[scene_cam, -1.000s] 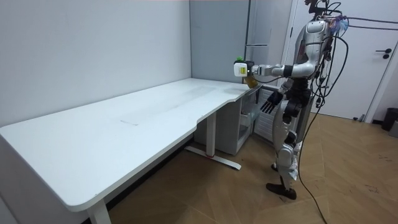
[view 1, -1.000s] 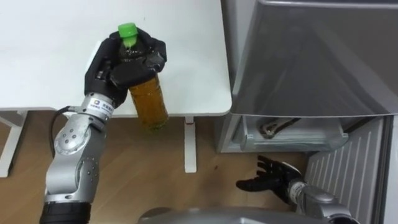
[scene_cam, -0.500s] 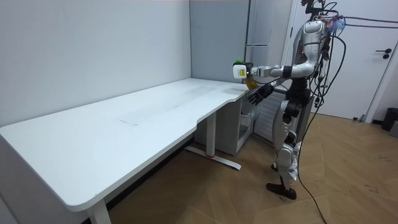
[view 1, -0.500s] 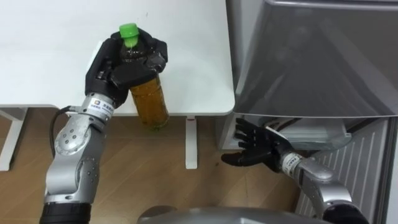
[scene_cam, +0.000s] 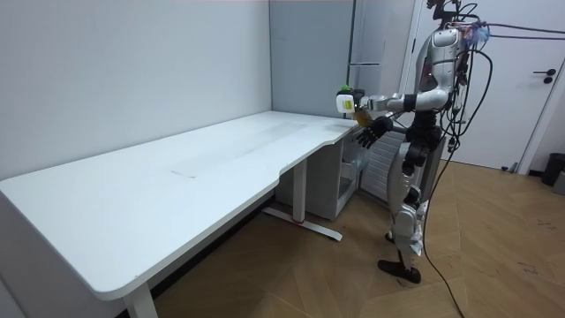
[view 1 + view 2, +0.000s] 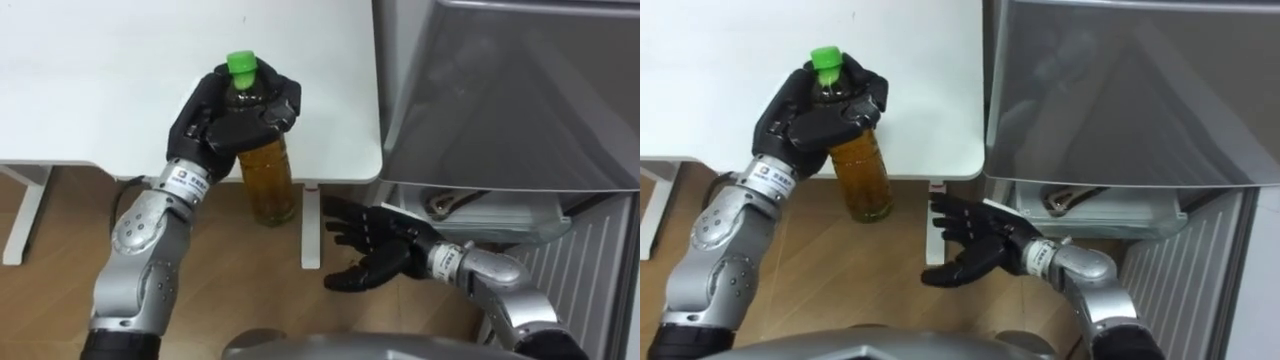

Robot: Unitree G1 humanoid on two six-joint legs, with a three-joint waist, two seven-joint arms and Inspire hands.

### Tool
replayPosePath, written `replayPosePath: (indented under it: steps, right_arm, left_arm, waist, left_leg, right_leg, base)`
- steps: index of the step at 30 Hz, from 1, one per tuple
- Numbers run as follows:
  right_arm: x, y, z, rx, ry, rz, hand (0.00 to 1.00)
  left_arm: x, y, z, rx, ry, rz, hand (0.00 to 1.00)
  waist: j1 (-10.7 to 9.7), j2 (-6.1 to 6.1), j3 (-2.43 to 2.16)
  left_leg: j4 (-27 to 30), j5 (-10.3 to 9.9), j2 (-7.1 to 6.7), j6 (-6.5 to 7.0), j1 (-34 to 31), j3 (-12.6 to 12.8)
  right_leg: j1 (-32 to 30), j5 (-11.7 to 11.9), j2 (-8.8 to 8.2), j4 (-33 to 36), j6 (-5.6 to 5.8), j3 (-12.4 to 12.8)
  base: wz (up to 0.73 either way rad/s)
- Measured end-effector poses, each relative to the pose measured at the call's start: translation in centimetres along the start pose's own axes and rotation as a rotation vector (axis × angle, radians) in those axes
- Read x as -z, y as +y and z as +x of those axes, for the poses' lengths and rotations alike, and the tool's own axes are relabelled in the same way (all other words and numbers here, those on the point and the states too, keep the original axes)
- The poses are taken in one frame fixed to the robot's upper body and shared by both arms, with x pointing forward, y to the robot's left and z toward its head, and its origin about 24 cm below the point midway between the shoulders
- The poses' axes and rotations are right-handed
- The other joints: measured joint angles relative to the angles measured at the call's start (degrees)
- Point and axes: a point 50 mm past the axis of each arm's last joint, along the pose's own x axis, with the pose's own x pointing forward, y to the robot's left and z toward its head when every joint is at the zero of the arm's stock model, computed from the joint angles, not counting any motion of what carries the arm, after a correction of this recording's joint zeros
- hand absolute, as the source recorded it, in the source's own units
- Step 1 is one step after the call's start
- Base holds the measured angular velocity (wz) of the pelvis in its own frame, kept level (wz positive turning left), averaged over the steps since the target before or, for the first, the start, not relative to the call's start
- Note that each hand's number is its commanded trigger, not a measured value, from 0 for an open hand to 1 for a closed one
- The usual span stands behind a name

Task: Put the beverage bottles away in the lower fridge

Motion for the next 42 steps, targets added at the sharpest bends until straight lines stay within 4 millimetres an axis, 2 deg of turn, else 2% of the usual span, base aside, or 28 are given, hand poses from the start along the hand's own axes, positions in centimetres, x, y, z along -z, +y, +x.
replayPosePath:
  steps: [11, 24, 31, 38, 42]
  right_arm:
    - [-0.7, 1.1, 0.8, -0.115, -0.001, -0.004, 0.00]
    - [-0.5, 2.5, 1.6, -0.199, -0.023, 0.050, 0.00]
    - [-0.4, 2.8, 1.8, -0.211, -0.012, 0.058, 0.00]
    - [-0.1, 2.9, 1.7, -0.214, -0.009, 0.092, 0.00]
    - [-0.1, 3.0, 1.8, -0.217, -0.020, 0.111, 0.00]
  left_arm:
    - [1.3, -2.5, 0.4, 0.145, 0.056, -0.010, 1.00]
    - [2.4, -4.2, 0.3, 0.255, 0.121, 0.020, 1.00]
    - [2.8, -4.9, 0.2, 0.311, 0.143, 0.017, 1.00]
    - [4.4, -5.7, -0.1, 0.346, 0.208, -0.005, 1.00]
    - [4.5, -5.8, -0.1, 0.352, 0.210, -0.005, 1.00]
  waist:
    - [-0.21, -0.38, 0.17]
    - [-0.36, -0.70, 0.10]
    - [-0.37, -0.72, -0.03]
    - [-0.50, -0.67, -0.06]
    - [-0.61, -0.55, -0.06]
  left_leg:
    - [0.03, 0.00, 0.02, 0.00, -0.12, -0.22]
    - [0.11, 0.00, -0.03, 0.00, -0.13, -0.16]
    - [0.21, 0.00, -0.03, 0.00, -0.13, -0.07]
    - [0.65, 0.00, -0.07, 0.00, -0.18, -0.05]
    - [0.92, -0.01, -0.06, 0.00, -0.43, -0.05]
  right_leg:
    - [-0.07, -0.01, 0.02, 0.02, 0.01, -0.04]
    - [-0.08, -0.01, 0.01, 0.02, 0.01, -0.06]
    - [-0.11, 0.00, 0.01, 0.06, 0.01, -0.03]
    - [-0.13, 0.00, -0.05, 0.23, 0.00, -0.03]
    - [-0.14, 0.01, -0.04, 0.51, -0.01, -0.05]
  base:
    - [0.00]
    - [0.00]
    - [0.00]
    - [0.00]
    - [0.00]
